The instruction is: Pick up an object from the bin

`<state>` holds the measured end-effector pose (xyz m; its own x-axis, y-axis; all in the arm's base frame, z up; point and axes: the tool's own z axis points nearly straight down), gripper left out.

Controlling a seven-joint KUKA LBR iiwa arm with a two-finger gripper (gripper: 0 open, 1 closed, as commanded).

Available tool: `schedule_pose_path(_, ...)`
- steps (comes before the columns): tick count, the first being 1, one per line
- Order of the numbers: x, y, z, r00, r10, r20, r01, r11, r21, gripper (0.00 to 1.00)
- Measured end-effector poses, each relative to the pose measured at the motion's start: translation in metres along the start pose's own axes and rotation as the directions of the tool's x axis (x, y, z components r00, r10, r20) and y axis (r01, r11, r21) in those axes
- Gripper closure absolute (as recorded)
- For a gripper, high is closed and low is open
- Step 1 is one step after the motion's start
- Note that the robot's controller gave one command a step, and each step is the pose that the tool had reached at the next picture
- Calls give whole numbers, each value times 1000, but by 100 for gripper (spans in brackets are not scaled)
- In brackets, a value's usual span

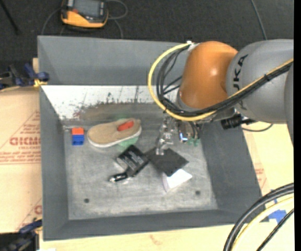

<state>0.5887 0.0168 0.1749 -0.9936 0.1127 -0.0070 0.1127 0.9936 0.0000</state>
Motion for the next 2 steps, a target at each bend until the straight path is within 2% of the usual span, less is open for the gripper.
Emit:
schedule_pose_path(1,14,2,4,999,-46,-10,46,999,1,100)
schedule_pose_path(2,-7,-12,30,997,-78,-4,78,997,1,0)
